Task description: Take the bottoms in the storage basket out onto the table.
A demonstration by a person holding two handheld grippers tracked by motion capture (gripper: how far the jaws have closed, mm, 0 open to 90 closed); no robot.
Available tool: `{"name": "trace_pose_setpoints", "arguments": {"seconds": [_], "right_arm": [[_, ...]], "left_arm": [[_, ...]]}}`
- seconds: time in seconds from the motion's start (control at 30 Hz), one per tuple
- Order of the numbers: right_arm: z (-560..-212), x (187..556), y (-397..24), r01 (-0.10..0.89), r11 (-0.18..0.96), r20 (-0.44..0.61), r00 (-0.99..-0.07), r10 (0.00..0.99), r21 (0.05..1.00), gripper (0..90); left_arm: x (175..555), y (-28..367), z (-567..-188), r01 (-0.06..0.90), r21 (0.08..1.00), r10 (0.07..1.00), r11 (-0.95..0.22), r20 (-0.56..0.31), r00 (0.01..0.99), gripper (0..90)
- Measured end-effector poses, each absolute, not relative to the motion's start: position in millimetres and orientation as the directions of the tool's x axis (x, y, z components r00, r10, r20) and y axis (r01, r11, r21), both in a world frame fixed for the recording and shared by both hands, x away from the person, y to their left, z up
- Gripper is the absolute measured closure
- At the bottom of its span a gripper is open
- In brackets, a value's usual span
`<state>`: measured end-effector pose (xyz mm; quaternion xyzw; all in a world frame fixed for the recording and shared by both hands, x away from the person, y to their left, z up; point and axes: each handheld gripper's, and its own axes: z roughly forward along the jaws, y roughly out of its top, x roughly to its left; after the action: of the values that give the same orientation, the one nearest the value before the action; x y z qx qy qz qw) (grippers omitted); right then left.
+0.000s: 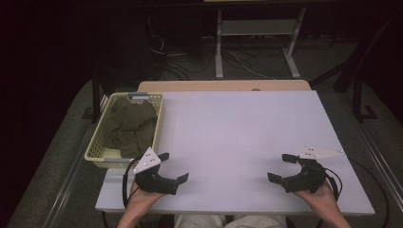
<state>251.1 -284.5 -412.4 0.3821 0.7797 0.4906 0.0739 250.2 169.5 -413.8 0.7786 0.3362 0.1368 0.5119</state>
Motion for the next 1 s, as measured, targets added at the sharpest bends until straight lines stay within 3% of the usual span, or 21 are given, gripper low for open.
{"name": "trace_pose_setpoints", "arguments": {"seconds": [1.0], "right_arm": [[-411.7,250.8,-282.5,0.515,0.248,0.246,-0.71,0.66,0.82,0.5]], "left_arm": [[249.5,165.5,-414.5,0.428,0.863,0.654,-0.268,-0.163,0.739,0.0]]}}
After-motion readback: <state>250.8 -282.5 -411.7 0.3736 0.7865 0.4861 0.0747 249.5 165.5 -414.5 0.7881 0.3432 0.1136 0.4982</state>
